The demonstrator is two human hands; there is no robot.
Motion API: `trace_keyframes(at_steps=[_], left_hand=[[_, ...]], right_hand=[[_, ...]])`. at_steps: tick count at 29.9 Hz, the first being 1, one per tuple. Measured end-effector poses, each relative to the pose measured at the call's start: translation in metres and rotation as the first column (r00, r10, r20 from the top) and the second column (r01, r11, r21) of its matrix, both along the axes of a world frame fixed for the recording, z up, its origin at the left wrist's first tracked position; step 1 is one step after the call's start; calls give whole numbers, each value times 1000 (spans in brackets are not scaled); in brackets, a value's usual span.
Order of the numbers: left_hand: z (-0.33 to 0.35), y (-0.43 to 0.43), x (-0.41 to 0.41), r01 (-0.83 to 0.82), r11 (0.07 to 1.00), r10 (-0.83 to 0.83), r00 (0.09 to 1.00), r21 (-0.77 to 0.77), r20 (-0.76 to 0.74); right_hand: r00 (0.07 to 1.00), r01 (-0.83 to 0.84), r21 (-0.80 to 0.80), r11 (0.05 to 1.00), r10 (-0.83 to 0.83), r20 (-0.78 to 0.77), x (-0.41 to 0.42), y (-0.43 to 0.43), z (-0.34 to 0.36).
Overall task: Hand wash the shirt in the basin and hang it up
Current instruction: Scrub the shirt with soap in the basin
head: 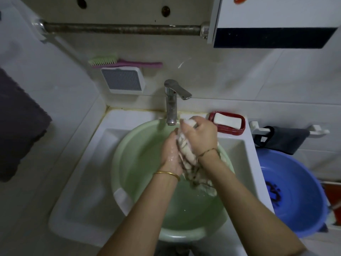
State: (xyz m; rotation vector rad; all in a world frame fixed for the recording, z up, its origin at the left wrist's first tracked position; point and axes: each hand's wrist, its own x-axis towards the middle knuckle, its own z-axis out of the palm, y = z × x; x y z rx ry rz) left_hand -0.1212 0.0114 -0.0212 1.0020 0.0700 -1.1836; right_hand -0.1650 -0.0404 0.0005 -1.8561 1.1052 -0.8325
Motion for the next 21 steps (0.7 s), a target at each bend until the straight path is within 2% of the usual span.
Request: trace_keyframes(at_steps=[3, 7, 9, 11, 13, 16, 18, 21], left_hand=[[-1, -5, -3, -61, 994, 60, 998, 89, 15], [-3, -7, 19, -160, 977, 164, 986, 141, -18], [-1, -6, 13, -142, 978, 139, 990, 152, 32], [0, -8, 1, -114, 978, 99, 991, 177, 88], [3, -7, 2, -88, 983, 79, 995, 158, 63], [0, -4, 21, -138, 972, 128, 990, 188, 68], [5, -1, 12, -91, 980, 73, 992, 176, 105], [9, 1, -8, -19, 981, -11, 988, 195, 153]], right_hand=[[998, 60, 51, 997, -59, -28, -2, -17, -4], [992, -122, -89, 989, 123, 7, -9, 28, -10], [994, -113, -112, 987, 112, -13, -6, 18, -8], [999, -32, -44, 999, 32, -6, -1, -8, -8], [1000, -9, -19, 1000, 9, 2, -1, -8, -8], [991, -132, -136, 982, 127, -43, -6, 27, -11], [985, -139, -177, 974, 117, -129, -5, 21, -12], [989, -39, -39, 998, 33, -144, -3, -14, -11]])
